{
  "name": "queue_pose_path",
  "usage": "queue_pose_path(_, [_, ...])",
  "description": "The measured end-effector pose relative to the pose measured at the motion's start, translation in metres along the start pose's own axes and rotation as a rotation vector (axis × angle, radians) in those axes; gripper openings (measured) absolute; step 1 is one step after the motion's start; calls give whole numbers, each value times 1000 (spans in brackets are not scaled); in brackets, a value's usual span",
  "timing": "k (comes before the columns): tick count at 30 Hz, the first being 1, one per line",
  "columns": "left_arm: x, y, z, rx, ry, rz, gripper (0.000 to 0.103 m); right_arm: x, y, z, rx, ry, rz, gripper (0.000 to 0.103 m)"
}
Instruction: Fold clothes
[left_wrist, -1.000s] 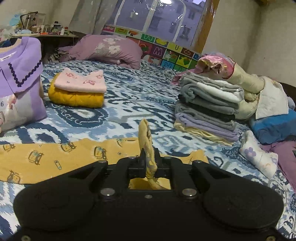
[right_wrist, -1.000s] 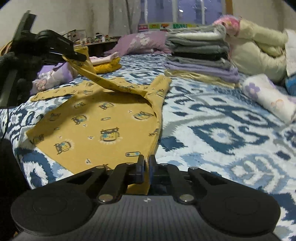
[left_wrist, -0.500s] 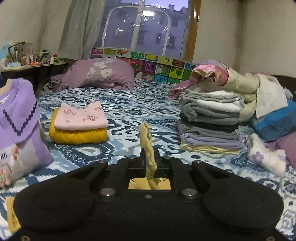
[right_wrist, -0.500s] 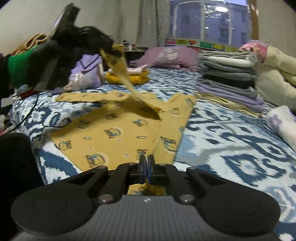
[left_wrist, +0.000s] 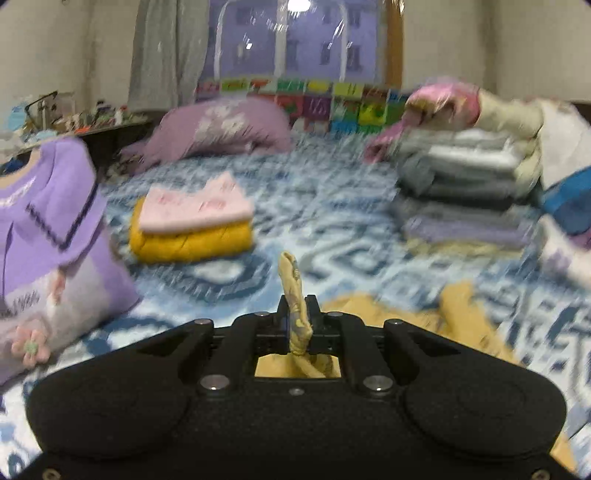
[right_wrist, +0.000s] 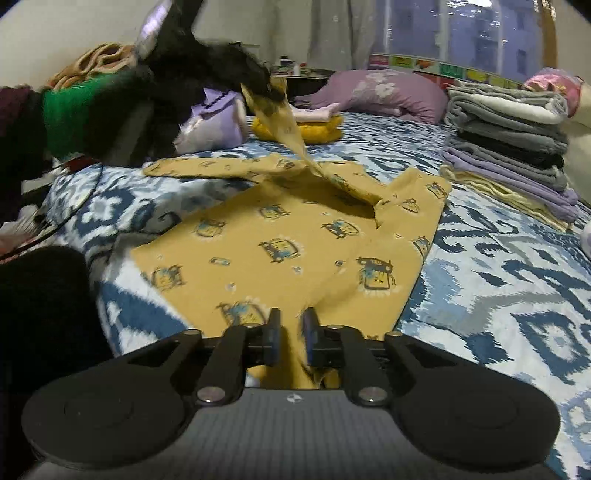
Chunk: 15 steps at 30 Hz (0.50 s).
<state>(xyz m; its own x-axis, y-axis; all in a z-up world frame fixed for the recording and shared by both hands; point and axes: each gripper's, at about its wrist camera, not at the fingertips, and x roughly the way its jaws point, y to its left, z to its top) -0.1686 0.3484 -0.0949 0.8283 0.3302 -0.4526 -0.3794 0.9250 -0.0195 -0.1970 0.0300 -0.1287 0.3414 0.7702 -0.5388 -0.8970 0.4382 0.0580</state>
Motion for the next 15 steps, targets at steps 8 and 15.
queue_pose_path(8, [-39,19,-24,-95,-39,79,29,-56,-37,-18,120,-101,-3,42])
queue_pose_path(15, [-81,-37,-46,-14,25,-112,30,-33,-4,-18,-54,-71,-32,42])
